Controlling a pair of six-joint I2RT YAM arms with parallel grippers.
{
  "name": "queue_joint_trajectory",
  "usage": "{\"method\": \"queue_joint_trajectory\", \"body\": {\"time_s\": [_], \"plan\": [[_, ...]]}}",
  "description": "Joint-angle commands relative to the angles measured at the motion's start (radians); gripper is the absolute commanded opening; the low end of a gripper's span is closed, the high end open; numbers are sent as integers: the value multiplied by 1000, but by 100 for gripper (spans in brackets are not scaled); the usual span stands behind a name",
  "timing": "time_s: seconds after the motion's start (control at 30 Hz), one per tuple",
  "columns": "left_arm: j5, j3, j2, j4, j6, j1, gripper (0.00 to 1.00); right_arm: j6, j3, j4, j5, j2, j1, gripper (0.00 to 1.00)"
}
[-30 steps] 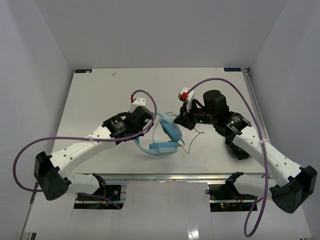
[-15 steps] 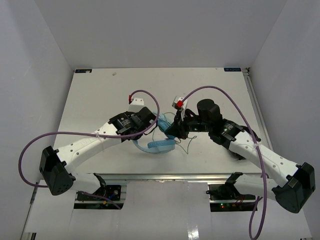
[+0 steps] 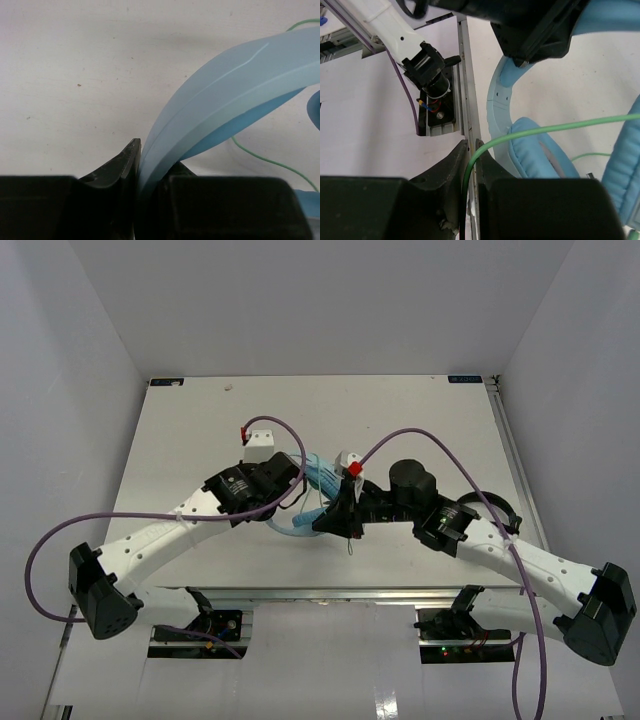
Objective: Wrap the headphones
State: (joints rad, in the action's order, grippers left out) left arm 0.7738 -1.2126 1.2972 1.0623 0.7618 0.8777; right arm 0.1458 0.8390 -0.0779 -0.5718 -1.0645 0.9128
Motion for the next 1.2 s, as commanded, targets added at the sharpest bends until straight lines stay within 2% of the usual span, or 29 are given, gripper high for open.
{"method": "queue_joint_trajectory", "body": {"time_s": [0.0,0.27,0.57,0.93,1.17], "plan": [[45,-21,-139,-108,84,-19,0,27,-43,-113,19,10,64,16],[21,-12,-254,-172,144,-21,0,32,-97,-198,191,6,168,15],[-11,15,-329,-214,175,-20,0,3,-107,-259,368,-75,283,16],[-39,25,-400,-229,199,-20,0,-22,-149,-328,484,-121,339,18],[-99,39,-457,-262,208,-20,0,-35,-234,-449,486,-134,339,20]]}}
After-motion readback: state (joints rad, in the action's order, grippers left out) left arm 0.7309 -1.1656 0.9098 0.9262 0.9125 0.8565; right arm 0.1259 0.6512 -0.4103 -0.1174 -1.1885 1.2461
